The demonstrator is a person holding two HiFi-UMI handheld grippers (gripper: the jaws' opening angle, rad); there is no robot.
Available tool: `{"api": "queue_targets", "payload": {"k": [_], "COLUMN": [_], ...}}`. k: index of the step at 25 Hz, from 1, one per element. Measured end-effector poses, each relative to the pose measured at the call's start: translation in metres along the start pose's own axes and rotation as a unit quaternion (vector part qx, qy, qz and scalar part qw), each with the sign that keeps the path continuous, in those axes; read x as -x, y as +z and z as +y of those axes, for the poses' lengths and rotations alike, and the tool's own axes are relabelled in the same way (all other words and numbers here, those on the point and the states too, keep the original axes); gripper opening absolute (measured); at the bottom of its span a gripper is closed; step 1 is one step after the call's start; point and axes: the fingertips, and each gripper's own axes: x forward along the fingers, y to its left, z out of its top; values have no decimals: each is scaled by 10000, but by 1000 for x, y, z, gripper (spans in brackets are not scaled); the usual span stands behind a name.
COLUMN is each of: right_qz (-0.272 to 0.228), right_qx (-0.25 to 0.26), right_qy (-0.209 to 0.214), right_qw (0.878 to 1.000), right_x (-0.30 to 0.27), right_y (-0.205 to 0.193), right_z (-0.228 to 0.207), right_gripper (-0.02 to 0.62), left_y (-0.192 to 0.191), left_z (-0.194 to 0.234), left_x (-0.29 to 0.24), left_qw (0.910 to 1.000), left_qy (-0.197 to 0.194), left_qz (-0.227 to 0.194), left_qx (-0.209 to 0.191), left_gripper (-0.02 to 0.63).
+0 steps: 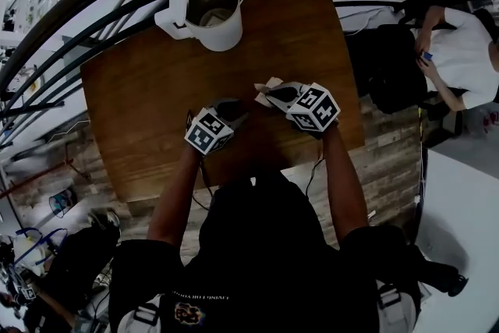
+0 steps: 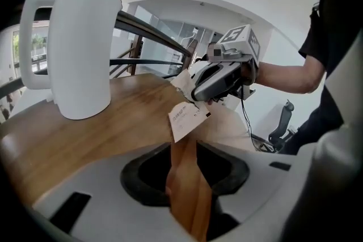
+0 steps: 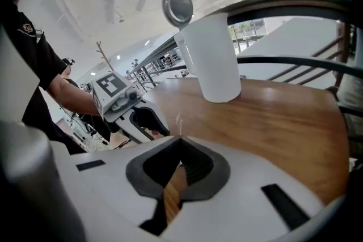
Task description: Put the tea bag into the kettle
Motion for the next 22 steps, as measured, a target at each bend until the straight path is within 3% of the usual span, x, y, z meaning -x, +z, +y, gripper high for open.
{"api": "queue_targets", "payload": {"k": [4, 6, 12, 17, 20, 22], "right_qz": [-183, -237, -321, -325, -318, -331], "right_qx": [335, 424, 578, 630, 648, 657], "right_qy": [-76, -56, -21, -4, 22, 40], "right_qw": [9992, 9988, 9978, 9975, 9974, 9973], "right_x": [21, 27, 33, 31, 31, 29], "right_y": [25, 34, 53, 60, 62, 64], "right_z": [4, 7, 14, 18, 21, 23], "right_gripper": [14, 14, 14, 14, 14, 14], "left_y": [16, 20, 44, 58, 63, 66], "left_z": [-3, -5, -1, 9, 10, 10], "left_x": [-2, -3, -5, 0, 3, 6], "left_qw": [9995, 9998, 9899, 9757, 9717, 9689], "left_qy": [-218, -169, 613, 1292, 1429, 1498], "left_qz": [-144, -65, 30, -93, -136, -182], "left_qx": [190, -64, -1276, -1767, -1875, -1961], "left_gripper": [153, 174, 187, 187, 183, 127]}}
